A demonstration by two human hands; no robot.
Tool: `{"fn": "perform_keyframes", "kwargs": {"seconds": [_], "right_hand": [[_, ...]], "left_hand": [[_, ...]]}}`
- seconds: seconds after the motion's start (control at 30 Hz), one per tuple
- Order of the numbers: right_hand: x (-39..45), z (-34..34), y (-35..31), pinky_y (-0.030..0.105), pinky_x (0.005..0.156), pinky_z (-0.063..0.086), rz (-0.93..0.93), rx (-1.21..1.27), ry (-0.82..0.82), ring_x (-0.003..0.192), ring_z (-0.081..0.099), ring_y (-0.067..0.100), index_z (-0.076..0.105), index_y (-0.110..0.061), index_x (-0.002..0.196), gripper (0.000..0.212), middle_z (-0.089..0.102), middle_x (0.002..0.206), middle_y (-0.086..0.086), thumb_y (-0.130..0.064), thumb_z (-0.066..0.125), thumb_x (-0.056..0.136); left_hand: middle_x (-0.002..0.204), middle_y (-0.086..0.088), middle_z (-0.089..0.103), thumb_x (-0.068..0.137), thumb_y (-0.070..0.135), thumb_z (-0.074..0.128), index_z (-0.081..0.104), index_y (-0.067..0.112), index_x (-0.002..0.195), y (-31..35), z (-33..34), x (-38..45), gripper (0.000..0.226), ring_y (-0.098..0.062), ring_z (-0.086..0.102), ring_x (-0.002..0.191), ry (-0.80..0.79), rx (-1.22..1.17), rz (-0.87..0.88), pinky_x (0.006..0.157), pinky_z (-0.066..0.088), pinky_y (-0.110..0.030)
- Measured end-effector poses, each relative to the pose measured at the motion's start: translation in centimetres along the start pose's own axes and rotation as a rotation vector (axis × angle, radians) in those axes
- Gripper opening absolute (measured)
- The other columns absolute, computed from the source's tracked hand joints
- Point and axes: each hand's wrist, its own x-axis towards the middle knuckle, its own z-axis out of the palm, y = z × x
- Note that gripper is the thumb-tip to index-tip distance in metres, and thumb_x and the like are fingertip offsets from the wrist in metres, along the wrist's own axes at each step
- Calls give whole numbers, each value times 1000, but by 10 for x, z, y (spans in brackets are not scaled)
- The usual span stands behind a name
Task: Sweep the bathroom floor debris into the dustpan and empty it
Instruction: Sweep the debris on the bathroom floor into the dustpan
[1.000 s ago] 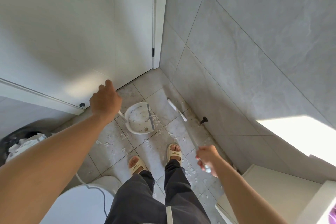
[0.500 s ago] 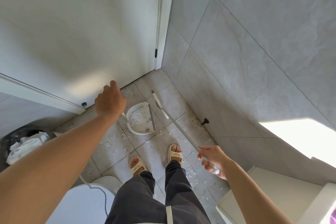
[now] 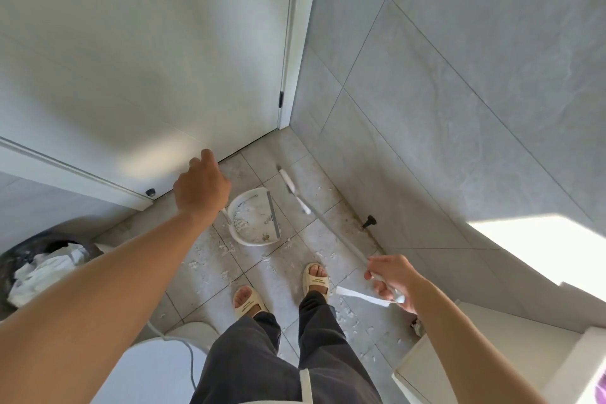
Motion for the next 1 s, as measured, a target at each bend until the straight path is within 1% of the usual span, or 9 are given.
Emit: {"fn": "perform_keyframes", "kwargs": {"seconds": [0.1,0.2,0.3,0.43,0.6,0.67,0.73,0.87,1.0], "right_hand": [[13,-4,-23,20,32,35,-80,-100,96,38,44,13,58,-15,102,23,66,82,17,5,58,92],[40,2,-50,21,34,37,-92,-166,158,38,45,14,63,-6,94,19,59,72,15,9,54,90],[60,22,-58,21,39,37,-30,-203,124,45,43,15,56,-2,79,19,45,62,10,11,49,90],[56,31,-46,17,33,38,83,-106,-42,38,47,12,60,3,104,15,53,69,15,7,53,91],[22,-39,-43,18,30,31,48,6,-146,34,41,12,68,11,96,14,61,60,14,5,56,91],[18,-52,-35,19,32,31,39,-17,-125,36,40,13,71,7,97,15,66,69,15,6,61,86],[24,-44,-27,20,35,32,28,-52,-78,40,42,14,71,0,102,19,65,82,18,4,62,86],[42,6,-18,22,38,38,11,-208,-29,38,44,11,64,-2,100,11,58,73,11,-7,55,97],[52,7,-23,21,42,39,110,-89,-161,41,44,11,64,5,102,13,60,68,11,-1,56,93]], "left_hand": [[97,-20,58,96,12,38,44,4,104,0,1,-2,13,-47,62,82,10,4,7,64,43,-42],[97,-18,57,98,16,37,44,5,105,0,3,-5,15,-46,62,83,9,23,1,62,39,-41],[94,-17,56,96,14,38,43,6,103,-2,4,-9,12,-45,62,81,29,41,-6,61,38,-40],[93,-17,56,97,15,37,43,6,102,-4,4,-12,12,-45,61,80,29,26,-13,61,39,-41],[95,-17,57,98,17,36,44,6,103,4,3,-10,14,-45,62,82,34,23,-28,67,46,-44],[94,-18,57,97,14,37,44,6,103,7,3,-8,12,-45,62,81,30,29,-42,66,43,-42],[94,-18,57,96,12,38,44,6,103,9,3,-7,11,-46,61,81,27,40,-51,64,40,-41],[93,-18,55,95,12,41,43,7,102,11,2,-10,9,-46,61,80,8,50,-69,66,42,-42],[96,-16,50,100,17,38,42,8,106,11,-3,-13,12,-46,59,85,-58,64,-120,70,41,-44]]}}
